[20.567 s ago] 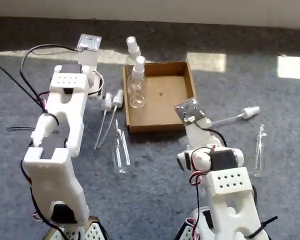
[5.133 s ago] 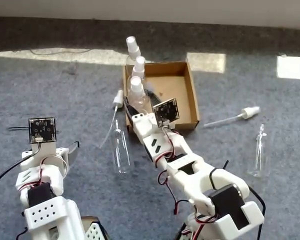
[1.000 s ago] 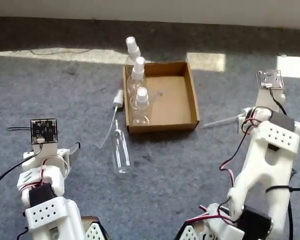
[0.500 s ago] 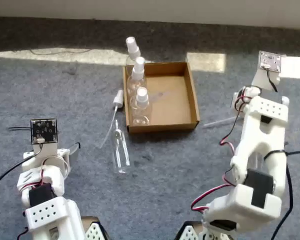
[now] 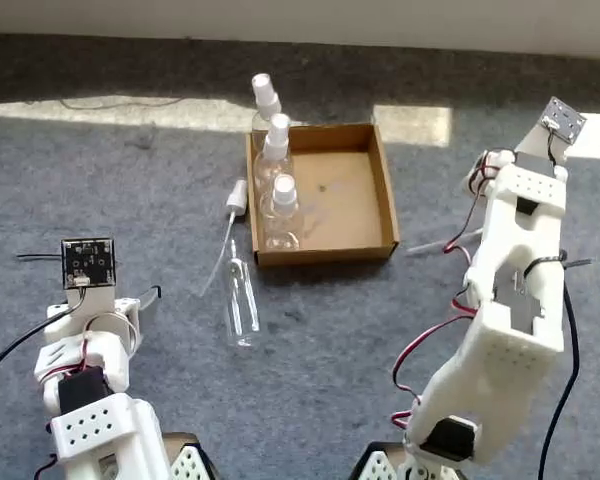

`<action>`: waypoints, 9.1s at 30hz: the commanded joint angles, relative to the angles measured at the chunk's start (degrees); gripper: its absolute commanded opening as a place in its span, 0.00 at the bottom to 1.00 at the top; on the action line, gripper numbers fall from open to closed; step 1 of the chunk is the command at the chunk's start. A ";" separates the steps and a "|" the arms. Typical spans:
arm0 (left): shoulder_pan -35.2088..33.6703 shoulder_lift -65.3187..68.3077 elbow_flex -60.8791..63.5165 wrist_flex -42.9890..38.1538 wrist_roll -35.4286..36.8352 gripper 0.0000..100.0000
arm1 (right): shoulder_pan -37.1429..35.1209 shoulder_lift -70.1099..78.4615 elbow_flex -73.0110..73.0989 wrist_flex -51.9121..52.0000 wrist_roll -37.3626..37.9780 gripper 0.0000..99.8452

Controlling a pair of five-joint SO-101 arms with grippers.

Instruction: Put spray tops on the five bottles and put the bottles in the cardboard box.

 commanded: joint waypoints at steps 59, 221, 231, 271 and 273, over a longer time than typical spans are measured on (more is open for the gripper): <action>0.84 -0.75 -0.31 -1.14 -0.44 0.35 | -11.12 -16.48 -23.34 46.55 29.80 0.00; 63.52 62.11 -84.18 45.71 22.86 0.35 | 10.86 -49.45 39.34 7.78 42.20 0.11; 65.10 83.38 -86.20 37.54 31.38 0.35 | 11.74 -45.67 36.62 7.78 45.01 0.11; 68.35 99.47 -86.81 27.87 43.78 0.00 | 11.91 -45.85 36.79 7.52 45.54 0.11; 68.35 98.42 -88.31 28.31 39.03 0.00 | 11.91 -46.02 36.70 7.78 45.54 0.11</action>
